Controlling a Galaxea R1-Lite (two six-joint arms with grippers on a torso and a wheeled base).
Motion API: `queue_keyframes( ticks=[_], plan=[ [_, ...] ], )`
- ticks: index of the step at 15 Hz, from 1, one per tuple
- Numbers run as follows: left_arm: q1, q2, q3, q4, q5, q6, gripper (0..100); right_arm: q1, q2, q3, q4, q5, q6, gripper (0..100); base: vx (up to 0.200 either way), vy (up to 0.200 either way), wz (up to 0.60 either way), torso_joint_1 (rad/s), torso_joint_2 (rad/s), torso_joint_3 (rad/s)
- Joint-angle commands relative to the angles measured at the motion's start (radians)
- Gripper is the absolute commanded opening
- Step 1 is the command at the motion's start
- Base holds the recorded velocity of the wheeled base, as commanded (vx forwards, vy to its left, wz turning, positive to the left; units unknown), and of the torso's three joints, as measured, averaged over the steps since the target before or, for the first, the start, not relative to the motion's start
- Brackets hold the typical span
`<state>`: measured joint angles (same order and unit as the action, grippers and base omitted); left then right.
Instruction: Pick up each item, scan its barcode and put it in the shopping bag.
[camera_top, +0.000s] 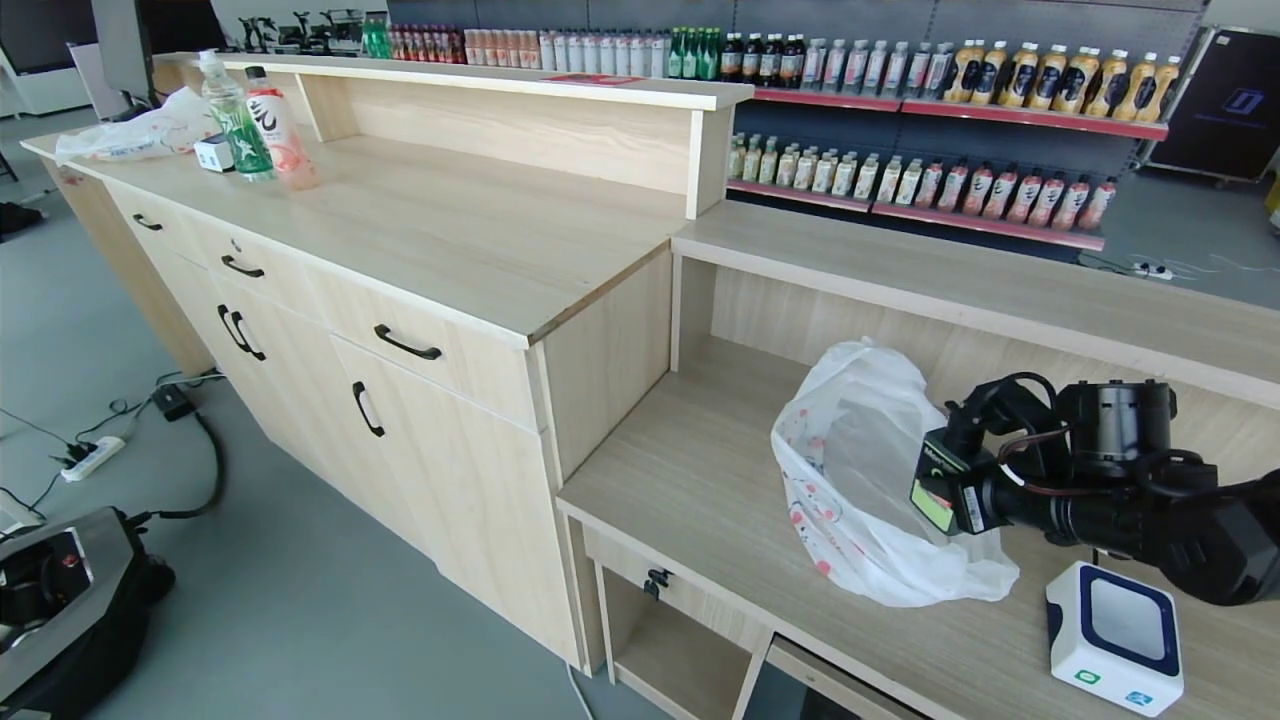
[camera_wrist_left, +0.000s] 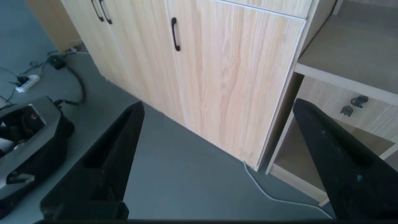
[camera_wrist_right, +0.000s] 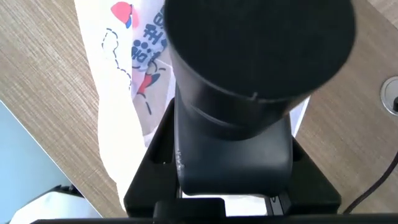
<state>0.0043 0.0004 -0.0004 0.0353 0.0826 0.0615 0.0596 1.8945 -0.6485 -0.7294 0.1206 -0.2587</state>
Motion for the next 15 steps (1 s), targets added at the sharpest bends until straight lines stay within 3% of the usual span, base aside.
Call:
queue_keyframes(
  ticks=[1,6,15],
  plan=[
    [0.0,0.0,0.0,0.0,0.0,0.0,100,0.025,0.066,-0.002,-0.042,0.001,0.001,0,0.0,0.0,0.0,0.0,0.0,0.0],
    [0.0,0.0,0.0,0.0,0.0,0.0,100,0.078,0.158,0.003,-0.153,0.001,-0.001,0,0.0,0.0,0.0,0.0,0.0,0.0],
    [0.0,0.0,0.0,0.0,0.0,0.0,100,0.086,0.222,0.024,-0.179,-0.001,-0.027,0,0.0,0.0,0.0,0.0,0.0,0.0]
  ],
)
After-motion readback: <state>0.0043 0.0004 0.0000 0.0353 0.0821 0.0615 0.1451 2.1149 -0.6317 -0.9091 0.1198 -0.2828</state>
